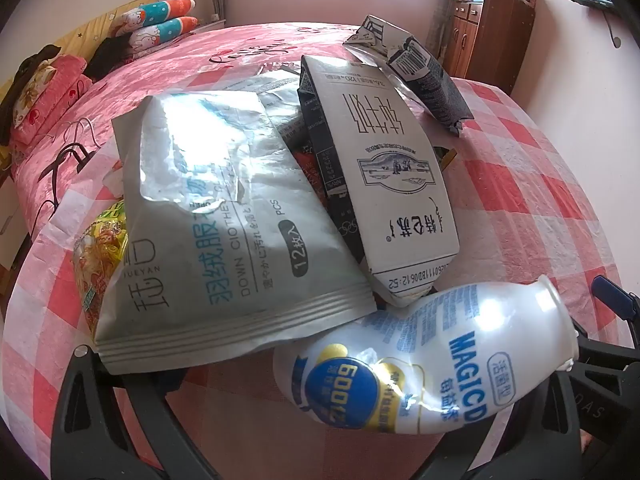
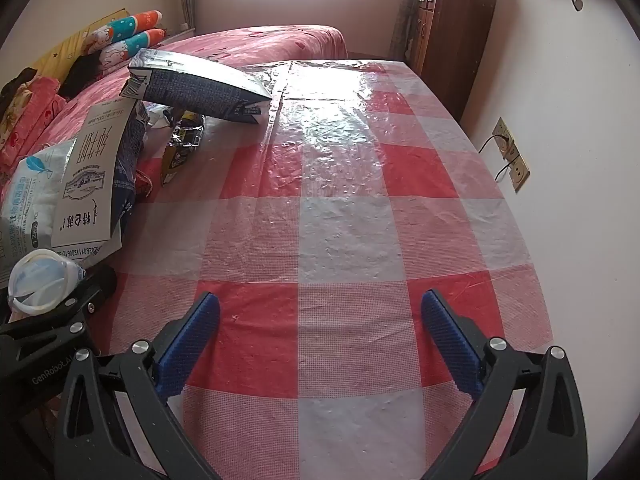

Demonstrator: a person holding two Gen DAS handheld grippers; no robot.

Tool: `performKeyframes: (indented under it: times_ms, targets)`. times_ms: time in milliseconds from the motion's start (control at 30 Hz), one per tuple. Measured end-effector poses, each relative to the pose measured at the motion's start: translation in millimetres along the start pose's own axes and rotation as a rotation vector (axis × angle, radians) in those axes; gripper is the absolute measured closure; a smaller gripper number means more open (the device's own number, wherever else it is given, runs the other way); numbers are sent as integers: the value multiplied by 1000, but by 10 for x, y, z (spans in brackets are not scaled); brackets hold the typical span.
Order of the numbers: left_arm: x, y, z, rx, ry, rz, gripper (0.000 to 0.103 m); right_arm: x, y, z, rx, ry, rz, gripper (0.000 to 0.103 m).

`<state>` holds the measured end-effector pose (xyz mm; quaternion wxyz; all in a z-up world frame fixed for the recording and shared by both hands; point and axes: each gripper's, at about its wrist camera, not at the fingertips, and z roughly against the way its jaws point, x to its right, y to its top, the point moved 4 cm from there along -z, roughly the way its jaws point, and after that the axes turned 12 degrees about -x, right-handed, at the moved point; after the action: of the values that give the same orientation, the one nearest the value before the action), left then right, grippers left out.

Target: Collect trash

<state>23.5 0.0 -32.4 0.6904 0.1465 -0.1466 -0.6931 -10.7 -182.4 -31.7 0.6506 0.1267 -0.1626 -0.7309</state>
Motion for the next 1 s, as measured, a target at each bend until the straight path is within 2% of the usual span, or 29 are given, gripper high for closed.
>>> performKeyframes:
  times_ms: [300, 400, 600, 733, 1000]
  targets:
    - [-89, -113, 86, -7, -33, -33, 4, 59, -122, 113, 10, 36, -28, 4]
    - [-108, -213, 192, 5, -70, -52, 4, 83, -177, 305, 52, 8, -30, 4]
    - [-81, -410, 443, 50, -95, -85, 4, 124, -214, 705, 151, -8, -47, 4]
    - [-208, -522, 711, 101, -94, -81, 4, 127, -290, 998, 211, -23, -49, 4]
    - [-464, -672, 1124, 147, -122, -63, 4, 25, -530, 1557, 320, -50, -63, 4]
